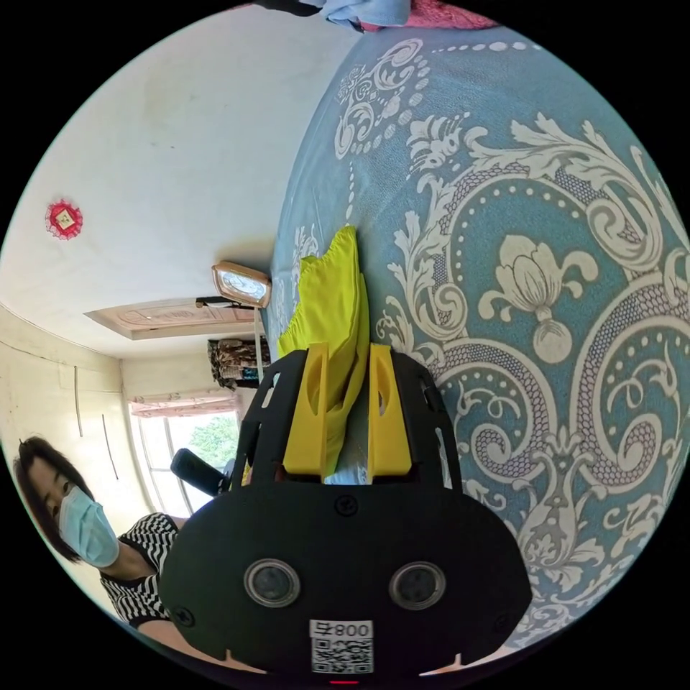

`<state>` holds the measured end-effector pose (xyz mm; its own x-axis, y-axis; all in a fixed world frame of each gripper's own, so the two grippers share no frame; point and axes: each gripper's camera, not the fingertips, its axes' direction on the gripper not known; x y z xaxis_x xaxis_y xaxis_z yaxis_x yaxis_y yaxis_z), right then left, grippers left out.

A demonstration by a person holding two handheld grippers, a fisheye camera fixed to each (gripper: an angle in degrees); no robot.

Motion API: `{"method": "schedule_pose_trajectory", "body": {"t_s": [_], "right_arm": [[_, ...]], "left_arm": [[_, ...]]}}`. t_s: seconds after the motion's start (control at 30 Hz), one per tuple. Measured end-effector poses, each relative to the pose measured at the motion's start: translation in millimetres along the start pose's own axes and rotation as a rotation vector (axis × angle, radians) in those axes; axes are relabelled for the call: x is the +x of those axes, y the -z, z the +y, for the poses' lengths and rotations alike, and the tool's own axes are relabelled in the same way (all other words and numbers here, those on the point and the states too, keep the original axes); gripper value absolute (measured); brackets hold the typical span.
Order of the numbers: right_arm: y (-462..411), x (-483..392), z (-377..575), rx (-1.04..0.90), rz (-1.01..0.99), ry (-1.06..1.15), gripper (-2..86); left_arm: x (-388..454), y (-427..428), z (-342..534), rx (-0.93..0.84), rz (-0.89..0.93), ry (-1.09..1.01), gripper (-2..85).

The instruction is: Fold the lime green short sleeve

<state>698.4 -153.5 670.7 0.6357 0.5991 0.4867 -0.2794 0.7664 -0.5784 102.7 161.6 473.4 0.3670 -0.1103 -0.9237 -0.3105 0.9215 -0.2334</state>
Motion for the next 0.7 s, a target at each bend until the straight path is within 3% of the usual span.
{"method": "schedule_pose_trajectory", "body": {"t_s": [0.7], "right_arm": [[-76, -79, 16, 0.084, -0.053, 0.057, 0.8]], "left_arm": [[-85, 73, 60, 0.051, 0.124, 0.055, 0.8]]}}
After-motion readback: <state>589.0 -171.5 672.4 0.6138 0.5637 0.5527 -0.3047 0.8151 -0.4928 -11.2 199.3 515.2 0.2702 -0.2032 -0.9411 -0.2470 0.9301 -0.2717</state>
